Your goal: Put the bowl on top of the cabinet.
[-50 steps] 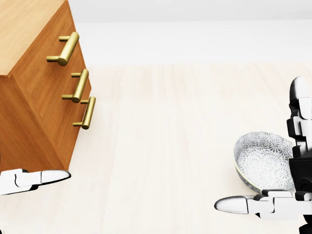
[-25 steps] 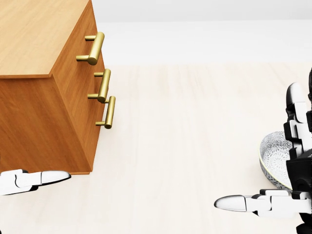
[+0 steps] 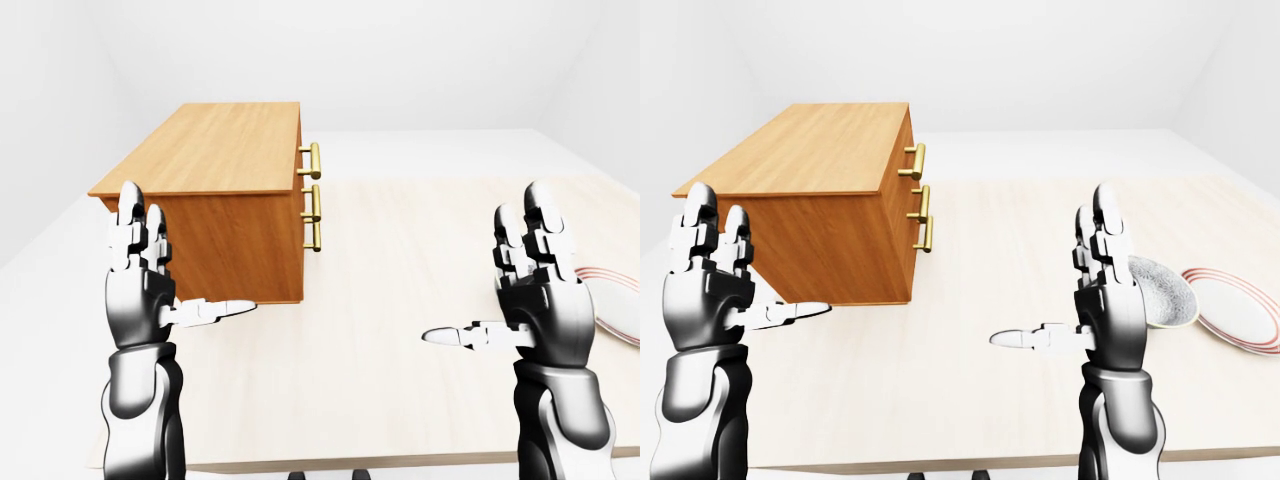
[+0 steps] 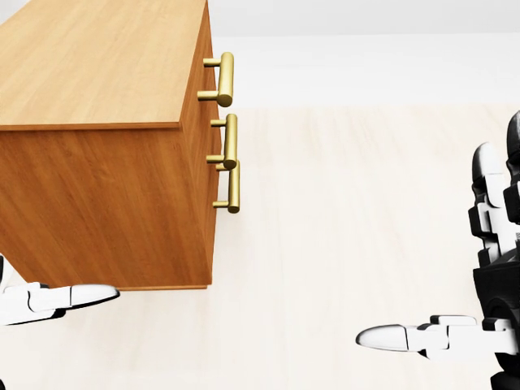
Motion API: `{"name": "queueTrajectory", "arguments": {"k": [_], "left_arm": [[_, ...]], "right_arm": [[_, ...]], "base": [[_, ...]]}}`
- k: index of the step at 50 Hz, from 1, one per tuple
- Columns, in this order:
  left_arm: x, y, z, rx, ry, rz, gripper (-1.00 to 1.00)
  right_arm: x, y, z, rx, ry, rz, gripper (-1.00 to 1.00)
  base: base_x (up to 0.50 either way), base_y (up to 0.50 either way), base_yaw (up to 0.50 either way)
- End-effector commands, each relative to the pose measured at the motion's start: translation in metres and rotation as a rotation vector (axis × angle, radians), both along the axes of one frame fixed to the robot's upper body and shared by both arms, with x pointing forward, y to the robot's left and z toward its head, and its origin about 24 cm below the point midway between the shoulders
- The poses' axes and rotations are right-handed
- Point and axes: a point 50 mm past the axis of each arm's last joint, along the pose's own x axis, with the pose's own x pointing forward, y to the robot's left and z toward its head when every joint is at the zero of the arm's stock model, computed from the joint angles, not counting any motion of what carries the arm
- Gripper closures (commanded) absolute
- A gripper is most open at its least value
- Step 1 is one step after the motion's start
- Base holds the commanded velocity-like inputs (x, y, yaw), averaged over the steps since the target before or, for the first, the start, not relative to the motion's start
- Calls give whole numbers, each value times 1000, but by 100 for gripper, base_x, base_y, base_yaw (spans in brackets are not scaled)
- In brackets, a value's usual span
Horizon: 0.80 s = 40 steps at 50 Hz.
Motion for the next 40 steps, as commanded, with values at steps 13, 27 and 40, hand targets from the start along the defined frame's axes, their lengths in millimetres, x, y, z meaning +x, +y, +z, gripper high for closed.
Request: {"name": "queueTrajectory", "arguments": {"k": [13, 27, 40], "left_arm": [[5, -4, -12, -12, 55, -8, -100], [4, -3, -8, -7, 37, -5, -100], [6, -3, -11, -10, 49, -6, -100]], "right_arm": [[39, -55, 23, -417, 49, -200, -100], [101, -166, -77, -755, 881, -412, -100], [102, -194, -121, -910, 1380, -321, -100]], "base": [[0, 0, 0], [0, 0, 0], [0, 0, 0]]}}
